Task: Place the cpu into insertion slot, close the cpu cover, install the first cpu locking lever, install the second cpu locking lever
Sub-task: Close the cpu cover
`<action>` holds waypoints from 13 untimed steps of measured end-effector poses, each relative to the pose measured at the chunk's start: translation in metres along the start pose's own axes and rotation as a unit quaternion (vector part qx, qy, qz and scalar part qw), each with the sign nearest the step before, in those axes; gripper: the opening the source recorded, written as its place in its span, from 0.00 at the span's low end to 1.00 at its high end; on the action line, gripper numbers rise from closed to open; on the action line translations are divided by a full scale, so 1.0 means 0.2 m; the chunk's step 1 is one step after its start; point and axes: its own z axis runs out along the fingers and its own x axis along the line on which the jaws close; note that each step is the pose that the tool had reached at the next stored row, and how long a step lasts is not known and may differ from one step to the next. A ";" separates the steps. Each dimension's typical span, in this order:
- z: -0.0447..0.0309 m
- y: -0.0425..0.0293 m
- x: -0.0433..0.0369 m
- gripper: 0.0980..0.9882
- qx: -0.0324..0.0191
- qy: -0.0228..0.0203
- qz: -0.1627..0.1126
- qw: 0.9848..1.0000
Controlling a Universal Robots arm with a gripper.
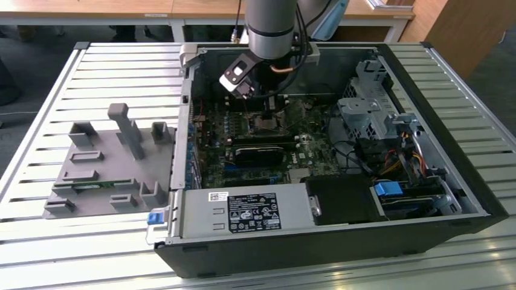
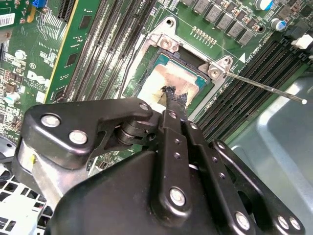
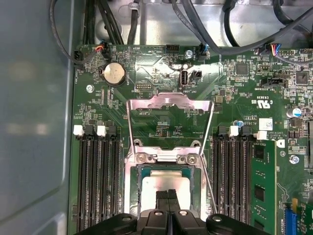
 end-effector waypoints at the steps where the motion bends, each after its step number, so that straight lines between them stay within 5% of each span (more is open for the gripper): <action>1: -0.002 0.000 0.000 0.01 0.000 0.000 0.000 1.000; 13: -0.010 0.001 0.000 0.01 0.000 0.000 0.000 1.000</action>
